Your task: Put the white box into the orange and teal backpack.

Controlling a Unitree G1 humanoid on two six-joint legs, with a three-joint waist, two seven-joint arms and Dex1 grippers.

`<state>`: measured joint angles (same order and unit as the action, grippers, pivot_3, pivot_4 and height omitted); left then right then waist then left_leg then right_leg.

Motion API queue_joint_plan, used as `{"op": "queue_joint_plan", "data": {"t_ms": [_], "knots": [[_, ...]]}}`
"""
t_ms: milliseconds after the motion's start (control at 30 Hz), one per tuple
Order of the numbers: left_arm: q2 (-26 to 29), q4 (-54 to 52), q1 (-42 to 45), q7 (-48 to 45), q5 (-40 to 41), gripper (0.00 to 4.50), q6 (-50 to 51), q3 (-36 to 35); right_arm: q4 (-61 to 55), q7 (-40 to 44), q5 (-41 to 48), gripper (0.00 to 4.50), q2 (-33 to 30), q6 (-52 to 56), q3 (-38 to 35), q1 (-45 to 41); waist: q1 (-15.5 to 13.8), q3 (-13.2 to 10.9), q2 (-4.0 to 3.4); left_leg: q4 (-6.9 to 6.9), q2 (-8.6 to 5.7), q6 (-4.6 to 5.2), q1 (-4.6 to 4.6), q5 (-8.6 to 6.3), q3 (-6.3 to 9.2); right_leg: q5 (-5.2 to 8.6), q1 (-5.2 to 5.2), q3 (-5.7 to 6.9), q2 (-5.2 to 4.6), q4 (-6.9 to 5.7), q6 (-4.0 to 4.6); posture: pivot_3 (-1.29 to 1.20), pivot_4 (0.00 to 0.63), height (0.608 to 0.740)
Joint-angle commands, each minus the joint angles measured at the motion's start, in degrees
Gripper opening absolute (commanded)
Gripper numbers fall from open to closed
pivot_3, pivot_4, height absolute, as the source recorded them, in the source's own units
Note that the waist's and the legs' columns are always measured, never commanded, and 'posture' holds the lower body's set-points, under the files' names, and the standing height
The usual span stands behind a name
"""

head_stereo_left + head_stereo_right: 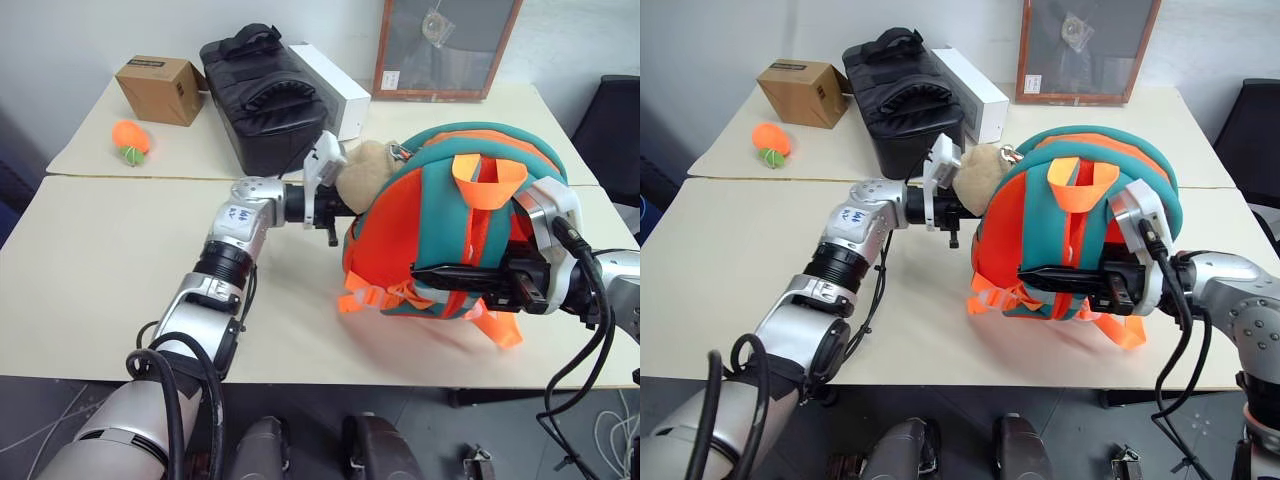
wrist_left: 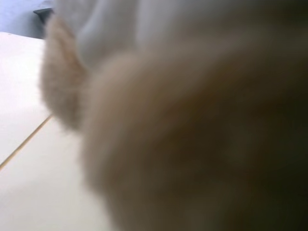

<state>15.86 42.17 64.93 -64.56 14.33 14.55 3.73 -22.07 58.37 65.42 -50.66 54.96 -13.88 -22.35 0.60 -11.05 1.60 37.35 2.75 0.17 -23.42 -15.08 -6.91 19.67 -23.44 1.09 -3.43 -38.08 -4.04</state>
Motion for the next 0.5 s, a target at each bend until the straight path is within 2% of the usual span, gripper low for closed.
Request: {"op": "queue_joint_plan", "data": {"t_ms": [33,133,233,333,400,500], "knots": [[5.14,-7.09,0.26,-1.59,2.28,0.08,2.16,-3.42,-0.37,0.36,-0.25,0.0,0.56,-1.47,-0.44,-0.22,0.15,0.0,0.0,-0.01,0.0,0.0,0.0,0.0,0.0,0.0,-0.01,0.0,0.0,-0.02,0.0,0.0,0.15,0.74],[12.83,-17.32,-4.07,-6.72,5.86,0.08,9.23,-4.99,0.19,-0.48,-1.37,0.0,1.35,-2.22,0.05,-0.42,0.21,0.0,-0.01,-0.03,-0.01,-0.01,0.0,0.0,0.01,0.0,0.01,0.01,-0.02,-0.01,0.0,0.0,0.15,0.74],[19.59,-25.14,-7.8,-9.59,9.25,0.63,16.12,-6.49,0.79,-1.22,-2.94,0.0,2.25,-2.9,0.71,-0.98,0.82,0.0,-0.01,-0.03,-0.02,0.0,0.0,0.0,0.0,0.0,0.01,-0.01,-0.05,-0.04,0.0,0.0,0.15,0.74],[25.71,-34.3,-10.99,-11.44,13.82,1.57,22.62,-8.68,1.12,-0.62,-3.52,0.0,2.37,-3.1,1.12,-1.3,0.95,0.0,0.0,0.03,-0.02,0.0,-0.01,0.0,0.02,0.01,0.01,-0.01,-0.06,-0.08,0.01,0.0,0.15,0.74],[26.11,-38.26,-10.92,-9.77,16.5,2.16,25.77,-9.57,1.35,-0.35,-3.71,0.0,2.29,-3.26,1.31,-1.46,0.76,0.0,0.0,0.04,-0.02,0.0,-0.01,0.0,0.02,0.01,0.02,-0.01,-0.06,-0.08,0.01,0.0,0.15,0.74],[23.69,-40.71,-9.62,-6.16,13.48,3.11,22.68,-6.19,1.39,0.28,-3.37,0.0,2.06,-3.02,1.42,-1.79,-0.04,0.0,0.0,0.09,-0.07,0.03,0.02,-0.02,0.09,0.01,0.14,0.01,-0.1,-0.04,0.01,0.0,0.15,0.74]]}}
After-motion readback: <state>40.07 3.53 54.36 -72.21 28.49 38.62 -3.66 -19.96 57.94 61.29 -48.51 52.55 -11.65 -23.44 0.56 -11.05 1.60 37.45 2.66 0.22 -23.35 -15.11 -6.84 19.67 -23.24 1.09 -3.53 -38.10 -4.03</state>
